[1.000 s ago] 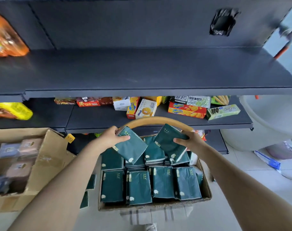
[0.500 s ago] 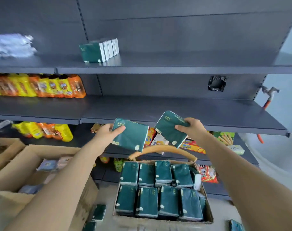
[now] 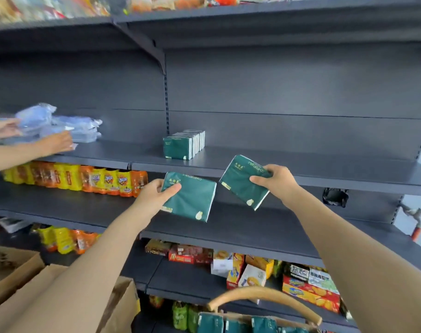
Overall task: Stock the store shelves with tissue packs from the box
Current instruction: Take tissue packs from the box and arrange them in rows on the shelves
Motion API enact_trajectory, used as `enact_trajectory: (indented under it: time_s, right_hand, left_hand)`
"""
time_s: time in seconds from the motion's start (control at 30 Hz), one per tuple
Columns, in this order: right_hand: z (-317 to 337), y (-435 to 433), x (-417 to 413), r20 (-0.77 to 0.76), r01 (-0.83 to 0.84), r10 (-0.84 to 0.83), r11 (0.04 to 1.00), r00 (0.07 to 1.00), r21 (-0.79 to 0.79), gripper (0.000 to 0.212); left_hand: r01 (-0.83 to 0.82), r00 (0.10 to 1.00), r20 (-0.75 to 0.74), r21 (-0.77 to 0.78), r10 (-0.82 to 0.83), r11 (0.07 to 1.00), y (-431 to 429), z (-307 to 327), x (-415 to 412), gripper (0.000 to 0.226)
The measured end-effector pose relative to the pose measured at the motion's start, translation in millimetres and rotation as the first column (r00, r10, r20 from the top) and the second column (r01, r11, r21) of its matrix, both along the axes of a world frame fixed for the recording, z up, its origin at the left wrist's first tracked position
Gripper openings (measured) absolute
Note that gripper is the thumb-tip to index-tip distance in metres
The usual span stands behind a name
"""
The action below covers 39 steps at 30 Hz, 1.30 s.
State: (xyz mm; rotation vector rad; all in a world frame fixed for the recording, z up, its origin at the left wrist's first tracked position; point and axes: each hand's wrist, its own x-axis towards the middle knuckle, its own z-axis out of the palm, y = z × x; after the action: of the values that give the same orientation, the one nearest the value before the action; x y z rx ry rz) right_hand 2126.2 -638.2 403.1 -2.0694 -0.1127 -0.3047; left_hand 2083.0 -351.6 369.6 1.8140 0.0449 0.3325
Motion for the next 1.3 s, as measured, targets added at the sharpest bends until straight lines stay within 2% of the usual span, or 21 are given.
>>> enact_trajectory:
  time_s: [0.2,0.37,0.5,0.63,0.7,0.83,1.0,1.13,1.3]
  right_hand:
    - [32,76,69,0.072,0.026,-0.024,0.999,0.997,-0.029,0.030]
    - [47,141,131,0.080,0.047,-0.042,0.997,0.996,-0.061,0.030]
    - [47,187,174,0.087,0.019,0.003,0.968,0.996,-0.251,0.028]
    - [39,224,219,0.174,0.065,0.025,0.867,0.984,-0.494,0.046]
    - [35,238,240,0.185,0.077,0.030,0.835,0.982,-0.546,0.053]
    - [27,255,269,0.218,0.098,0.030,0.828,0.976,-0.553,0.057]
    - [10,259,287,0.245,0.143,0.024,0.755,0.969,-0.640,0.053]
    - [11,257,291,0.261,0.151,0.021,0.772,0.965,-0.618,0.052]
    - [17,256,290,0.197,0.144,-0.030,0.791,0.980,-0.595,0.047]
  left_hand:
    - [0.069,0.995,0.073,-0.051,-0.066,0.996,73,18,74,0.027]
    - [0.133,0.989,0.074,-0.045,-0.130,0.990,130,29,136,0.013]
    - [0.167,0.985,0.058,-0.051,-0.164,0.985,160,20,171,0.013]
    - [0.180,0.984,0.025,-0.081,-0.179,0.980,178,2,192,0.010]
    - [0.186,0.982,0.005,-0.081,-0.186,0.979,185,-5,199,0.010]
    - [0.203,0.978,-0.032,-0.047,-0.205,0.978,199,-13,213,0.011]
    - [0.210,0.976,-0.053,-0.022,-0.210,0.978,206,-15,226,0.013]
    - [0.222,0.973,-0.057,-0.042,-0.224,0.974,208,-15,233,0.013]
    - [0.229,0.972,-0.039,-0.086,-0.233,0.970,201,-15,241,0.013]
